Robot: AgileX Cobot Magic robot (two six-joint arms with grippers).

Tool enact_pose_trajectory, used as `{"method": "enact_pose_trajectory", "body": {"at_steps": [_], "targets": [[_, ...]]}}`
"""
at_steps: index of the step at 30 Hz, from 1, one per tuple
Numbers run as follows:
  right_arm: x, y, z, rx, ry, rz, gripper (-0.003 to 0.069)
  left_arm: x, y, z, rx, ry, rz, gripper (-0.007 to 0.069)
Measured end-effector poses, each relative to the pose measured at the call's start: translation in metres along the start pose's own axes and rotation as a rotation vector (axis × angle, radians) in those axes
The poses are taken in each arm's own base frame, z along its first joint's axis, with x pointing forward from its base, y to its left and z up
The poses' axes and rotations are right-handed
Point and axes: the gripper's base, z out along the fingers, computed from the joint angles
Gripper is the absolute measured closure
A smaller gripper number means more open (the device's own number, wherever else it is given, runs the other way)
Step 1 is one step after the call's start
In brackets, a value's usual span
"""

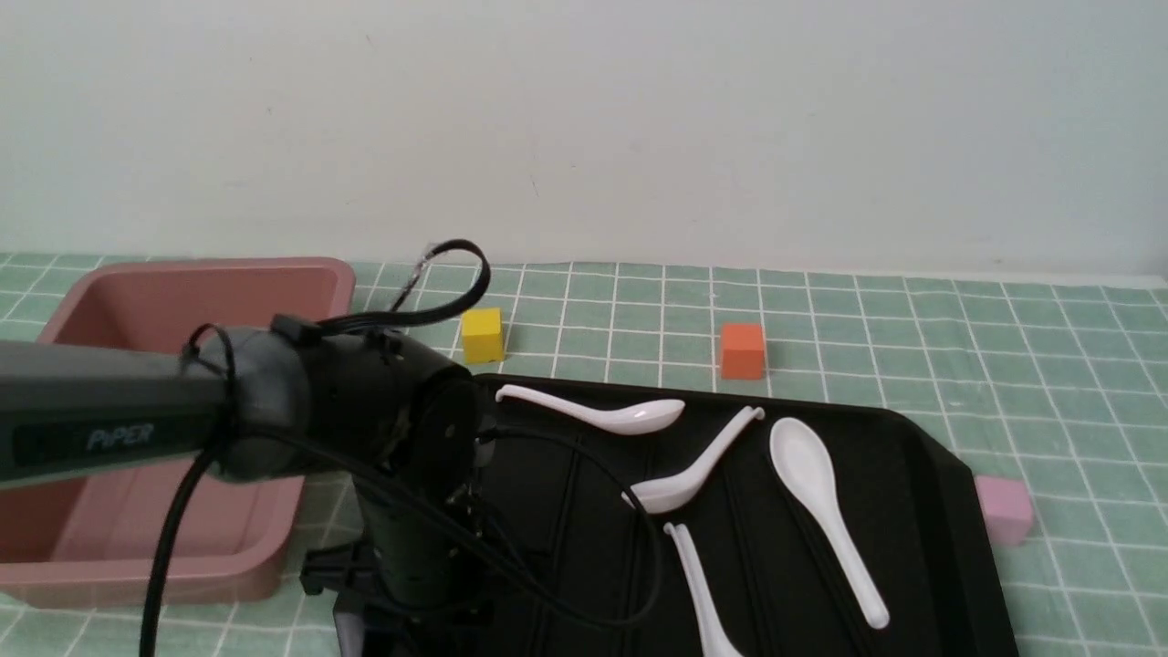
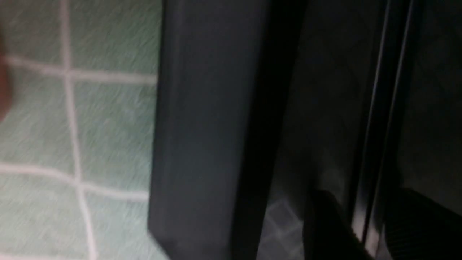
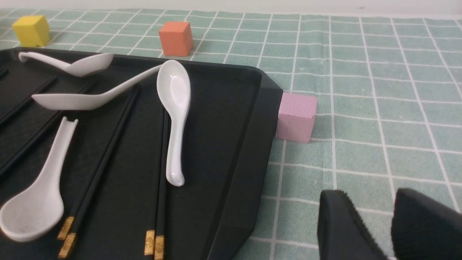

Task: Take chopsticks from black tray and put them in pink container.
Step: 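Reach over to the black tray and grasp a pair of chopsticks with the left gripper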

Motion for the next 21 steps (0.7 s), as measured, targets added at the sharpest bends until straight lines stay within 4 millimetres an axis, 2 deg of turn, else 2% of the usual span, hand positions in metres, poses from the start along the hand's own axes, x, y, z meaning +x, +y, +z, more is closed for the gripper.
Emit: {"method": "enact_pose_trajectory", "body": {"at_steps": [15, 18, 20, 21], "targets": [[0.000, 0.000, 0.000, 0.000, 0.000, 0.000, 0.0419, -0.006, -0.004, 0.006, 0.021, -0.027, 0.000, 0.0365], [0.000, 0.000, 0.000, 0.000, 0.000, 0.000, 0.0419, -0.007, -0.005, 0.010, 0.012, -0.012, -0.001, 0.0408], [0.000, 0.000, 0.000, 0.000, 0.000, 0.000, 0.0419, -0.007, -0.006, 0.011, 0.011, -0.007, -0.004, 0.0461], [0.000, 0.000, 0.000, 0.000, 0.000, 0.000, 0.0419, -0.007, -0.007, 0.011, 0.012, -0.005, -0.005, 0.0510]]}}
